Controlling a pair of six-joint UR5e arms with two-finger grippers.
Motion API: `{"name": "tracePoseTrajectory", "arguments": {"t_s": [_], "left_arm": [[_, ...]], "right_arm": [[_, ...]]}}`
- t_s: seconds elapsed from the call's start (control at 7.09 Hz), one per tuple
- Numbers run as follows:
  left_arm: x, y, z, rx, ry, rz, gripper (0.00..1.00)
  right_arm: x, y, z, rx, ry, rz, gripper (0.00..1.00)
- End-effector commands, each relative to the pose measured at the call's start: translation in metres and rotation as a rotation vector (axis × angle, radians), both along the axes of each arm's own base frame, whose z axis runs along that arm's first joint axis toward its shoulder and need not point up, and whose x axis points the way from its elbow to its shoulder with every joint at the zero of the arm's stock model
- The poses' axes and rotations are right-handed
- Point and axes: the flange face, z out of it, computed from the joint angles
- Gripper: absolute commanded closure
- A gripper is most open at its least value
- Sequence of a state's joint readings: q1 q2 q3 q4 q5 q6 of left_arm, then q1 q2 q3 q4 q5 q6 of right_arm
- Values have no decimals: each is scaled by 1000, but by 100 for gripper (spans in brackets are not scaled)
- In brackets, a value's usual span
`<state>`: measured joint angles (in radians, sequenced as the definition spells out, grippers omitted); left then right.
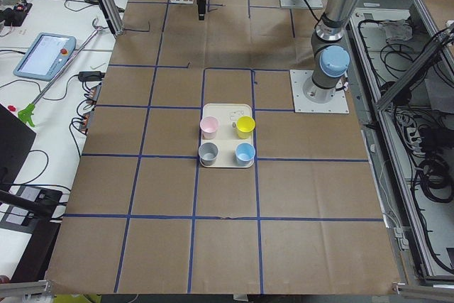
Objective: Transfer IKEA cup to right arm and place on rack
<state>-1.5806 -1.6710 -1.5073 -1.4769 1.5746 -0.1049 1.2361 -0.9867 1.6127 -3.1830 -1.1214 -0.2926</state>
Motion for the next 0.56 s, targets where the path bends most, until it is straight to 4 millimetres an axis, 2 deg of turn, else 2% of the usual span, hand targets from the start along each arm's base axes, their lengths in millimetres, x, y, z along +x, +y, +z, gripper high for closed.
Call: {"name": "tracePoseTrajectory", "arguments": {"t_s": [0.0,0.14,0.42], "left_arm": [[31,-4,1,-4,2,9,0],[32,-3,3,-5,-4,9,0],[32,-2,5,-10,-4,8,0]], "right_arm": [[-18,24,-9,43,-14,-37,89],[-26,33,-16,60,-22,-50,89],[-26,39,-29,82,-29,-56,88]]}}
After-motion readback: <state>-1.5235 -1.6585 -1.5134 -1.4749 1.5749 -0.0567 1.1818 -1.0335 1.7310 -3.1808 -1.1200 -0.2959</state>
